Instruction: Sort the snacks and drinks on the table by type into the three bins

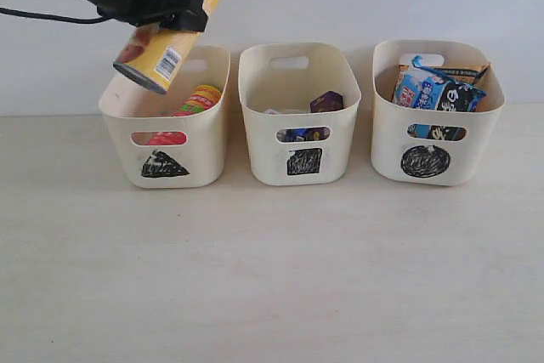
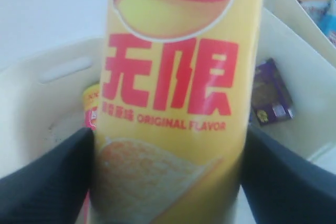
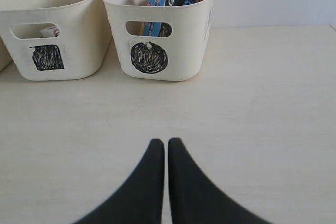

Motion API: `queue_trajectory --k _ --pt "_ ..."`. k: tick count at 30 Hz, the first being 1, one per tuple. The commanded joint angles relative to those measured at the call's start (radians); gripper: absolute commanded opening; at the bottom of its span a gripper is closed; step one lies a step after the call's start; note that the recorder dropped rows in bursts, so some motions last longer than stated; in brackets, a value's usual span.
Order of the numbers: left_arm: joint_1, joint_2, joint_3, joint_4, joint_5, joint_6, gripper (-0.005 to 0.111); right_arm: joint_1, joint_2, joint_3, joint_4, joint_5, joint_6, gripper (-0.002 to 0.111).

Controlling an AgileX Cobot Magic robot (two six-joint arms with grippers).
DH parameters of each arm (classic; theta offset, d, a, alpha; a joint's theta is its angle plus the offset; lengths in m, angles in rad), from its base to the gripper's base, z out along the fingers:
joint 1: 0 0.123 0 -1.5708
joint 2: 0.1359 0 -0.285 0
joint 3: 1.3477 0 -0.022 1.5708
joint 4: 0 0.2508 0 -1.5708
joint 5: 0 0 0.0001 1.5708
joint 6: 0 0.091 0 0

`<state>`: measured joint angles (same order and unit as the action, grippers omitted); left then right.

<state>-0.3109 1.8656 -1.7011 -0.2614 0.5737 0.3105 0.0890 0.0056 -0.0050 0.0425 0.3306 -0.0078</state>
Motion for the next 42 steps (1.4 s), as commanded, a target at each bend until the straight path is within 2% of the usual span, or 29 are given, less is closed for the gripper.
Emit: queue_trajectory --k 1,11,22,24,25,26,28,30,33,36,42 --pt "0.031 0.03 0.005 -0.011 -0.114 -0.07 0.004 0.002 -0.006 0.005 -0.001 -0.006 0.001 0.0" --pt "0.081 0.16 0.005 -0.011 -0.283 -0.093 0.004 0.002 -0.006 0.005 -0.001 -0.006 0.001 0.0" --pt "0.103 0.258 0.003 -0.011 -0.322 -0.093 0.004 0.002 -0.006 0.005 -0.001 -0.006 0.003 0.0" --pt "0.103 0.263 0.003 -0.011 -0.32 -0.093 0.013 0.002 -0.006 0.005 -0.001 -0.006 0.0 0.0" --pt "0.103 0.265 0.003 -0.011 -0.318 -0.093 0.025 0.002 -0.006 0.005 -0.001 -0.006 0.002 0.0" --pt "0.103 0.265 0.003 -0.011 -0.318 -0.093 0.03 0.002 -0.006 0.005 -0.001 -0.006 0.002 0.0" --pt "0.103 0.265 0.003 -0.011 -0.318 -0.093 0.051 0.002 -0.006 0.005 -0.001 -0.006 0.002 0.0" --pt "0.103 0.265 0.003 -0.011 -0.318 -0.093 0.065 0.002 -0.006 0.005 -0.001 -0.006 0.002 0.0" --pt "0.103 0.265 0.003 -0.011 -0.318 -0.093 0.076 0.002 -0.006 0.005 -0.001 -0.006 0.002 0.0" --pt "0.103 0.265 0.003 -0.011 -0.318 -0.093 0.082 0.002 -0.006 0.005 -0.001 -0.012 0.002 0.0" --pt "0.103 0.26 0.003 -0.011 -0.312 -0.093 0.086 0.002 -0.006 0.005 -0.001 -0.008 0.002 0.0"
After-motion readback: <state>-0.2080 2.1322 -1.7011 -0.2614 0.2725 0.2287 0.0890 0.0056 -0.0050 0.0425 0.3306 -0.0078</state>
